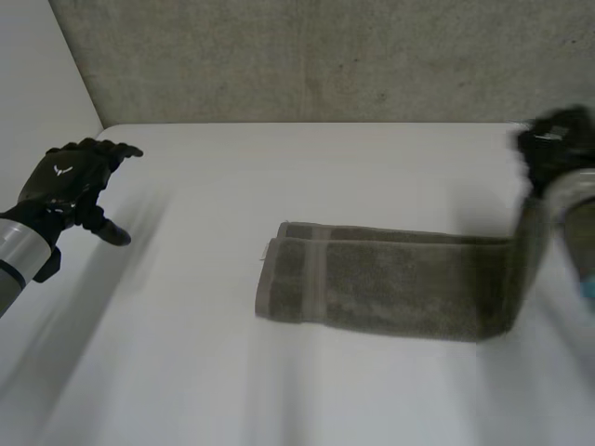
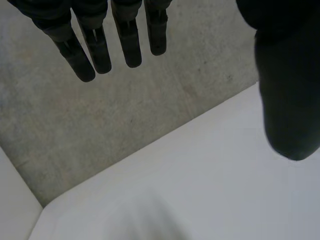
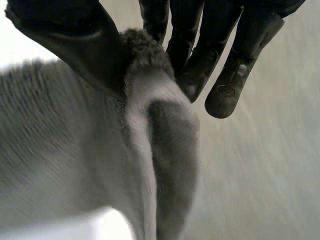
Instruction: Fold the towel.
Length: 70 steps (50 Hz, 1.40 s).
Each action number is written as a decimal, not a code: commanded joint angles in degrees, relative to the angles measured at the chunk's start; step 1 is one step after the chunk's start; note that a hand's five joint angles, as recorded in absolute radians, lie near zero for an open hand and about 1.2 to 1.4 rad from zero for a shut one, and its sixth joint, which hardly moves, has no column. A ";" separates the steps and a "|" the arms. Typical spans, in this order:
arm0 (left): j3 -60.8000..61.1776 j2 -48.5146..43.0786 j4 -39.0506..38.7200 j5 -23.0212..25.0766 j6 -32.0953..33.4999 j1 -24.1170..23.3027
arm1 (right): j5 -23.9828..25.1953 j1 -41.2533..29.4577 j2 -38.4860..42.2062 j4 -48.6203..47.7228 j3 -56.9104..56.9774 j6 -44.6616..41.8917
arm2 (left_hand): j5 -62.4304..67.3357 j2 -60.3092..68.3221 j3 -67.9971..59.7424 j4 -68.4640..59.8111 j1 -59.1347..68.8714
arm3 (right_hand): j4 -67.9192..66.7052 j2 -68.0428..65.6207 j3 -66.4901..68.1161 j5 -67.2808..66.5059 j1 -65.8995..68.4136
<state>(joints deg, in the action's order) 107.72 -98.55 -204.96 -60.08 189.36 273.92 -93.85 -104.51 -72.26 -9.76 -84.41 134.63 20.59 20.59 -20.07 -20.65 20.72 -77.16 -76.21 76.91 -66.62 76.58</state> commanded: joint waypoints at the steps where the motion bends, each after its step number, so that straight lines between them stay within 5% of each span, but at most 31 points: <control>1: -1.20 -0.06 0.00 -0.65 -0.04 -4.62 | 2.00 -26.06 8.69 -0.70 2.14 4.42 | -11.96 -1.96 1.44 2.02 -2.09 | -2.84 -3.79 3.09 -3.38 3.42; 6: -1.11 -0.33 0.00 -2.93 0.04 -6.82 | 3.94 -29.08 15.04 -0.87 1.97 4.33 | -11.96 -1.96 1.44 2.02 -2.09 | -2.84 -3.79 3.09 -3.38 3.42; 7: -1.20 -0.59 0.00 -3.63 0.13 -7.43 | 4.63 -28.91 15.92 -0.96 1.79 4.94 | -11.96 -1.96 1.44 2.02 -2.09 | 9.59 8.64 -9.34 9.06 -9.01; 8: -1.37 -0.85 -0.09 -4.16 0.13 -8.05 | 5.08 -28.56 15.58 -1.14 1.45 5.47 | -11.96 -1.96 1.44 2.02 -2.09 | 45.18 44.23 -44.94 44.65 -44.60; 9: -1.37 -0.86 -0.09 -4.16 0.13 -8.05 | 5.08 -28.55 15.57 -1.14 1.44 5.47 | -11.96 -1.96 1.44 2.02 -2.09 | 45.54 44.59 -45.29 45.01 -44.96; 10: -1.55 -0.94 -0.09 -4.51 0.22 -8.75 | 5.17 -28.29 14.53 -1.49 0.75 6.34 | -11.96 -1.96 1.44 2.02 -2.09 | 67.16 66.21 -66.91 66.62 -66.58; 14: -2.34 -1.21 -0.09 -5.04 0.22 -10.51 | 5.61 -26.53 7.84 -2.54 -2.43 9.78 | -11.96 -1.96 1.44 2.02 -2.09 | 67.16 66.21 -66.91 66.62 -66.58; 22: -4.44 -2.70 -0.26 -7.06 0.39 -15.43 | 5.52 -8.80 -4.28 0.86 -13.74 14.09 | -11.96 -1.96 1.44 2.02 -2.09 | 67.16 66.21 -66.91 66.62 -66.58; 28: -5.33 -4.11 -0.26 -8.29 0.57 -18.07 | 6.93 -4.47 -4.38 4.31 -19.21 13.73 | -11.96 -1.96 1.44 2.02 -2.09 | 61.69 60.74 -61.45 61.16 -61.11; 30: -5.24 -4.63 -0.26 -9.17 0.66 -19.21 | 10.68 -1.15 -4.03 4.14 -22.01 13.73 | -11.96 -1.96 1.44 2.02 -2.09 | 50.45 49.50 -50.21 49.92 -49.87; 37: -5.06 -6.31 -0.35 -9.79 0.75 -20.09 | 16.59 0.98 1.60 3.78 -22.64 14.70 | -11.79 -1.79 1.28 1.85 -1.93 | 49.24 48.29 -49.00 48.71 -48.66; 39: -4.98 -6.39 -0.35 -9.96 0.75 -20.27 | 16.68 0.98 2.30 3.17 -22.55 15.23 | -11.79 -1.79 1.28 1.85 -1.93 | 45.38 44.42 -45.13 44.84 -44.79; 41: -4.80 -6.39 -0.35 -9.96 0.75 -20.18 | 15.72 1.06 2.91 1.16 -21.50 15.84 | -11.79 -1.79 1.28 1.85 -1.93 | 18.62 17.67 -18.37 18.09 -18.04; 43: -4.63 -6.39 -0.26 -9.96 0.75 -20.09 | 14.93 0.98 3.09 0.97 -20.80 15.84 | -11.79 -1.79 1.28 1.85 -1.93 | 9.64 8.68 -9.39 9.10 -9.05; 46: -4.45 -6.31 -0.26 -9.96 0.75 -20.09 | 12.21 0.36 3.62 1.06 -19.40 15.84 | -11.96 -1.96 1.44 2.02 -2.09 | -2.75 -3.70 2.99 -3.28 3.33; 53: -4.19 -5.78 -0.26 -9.88 0.75 -19.65 | 5.69 -2.71 3.18 0.09 -17.63 14.00 | -11.96 -1.96 1.44 2.02 -2.09 | -2.84 -3.79 3.09 -3.38 3.42; 61: -5.50 -4.64 -0.26 -10.32 0.57 -19.21 | 4.82 -17.92 1.16 -0.70 -8.49 5.03 | -11.96 -1.96 1.44 2.02 -2.09 | -2.84 -3.79 3.09 -3.38 3.42; 70: -5.77 -2.26 -0.26 -12.25 -0.04 -19.12 | 4.73 -36.82 18.91 1.59 4.34 -3.84 | -12.30 -2.30 1.78 2.36 -2.43 | -2.84 -3.79 3.09 -3.38 3.42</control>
<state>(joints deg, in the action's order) 102.02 -102.05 -205.22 -70.92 189.61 254.94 -89.06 -130.99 -64.37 -9.82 -86.72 135.55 20.58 20.59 -20.07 -20.63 20.70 -77.05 -71.32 76.83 -65.37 74.40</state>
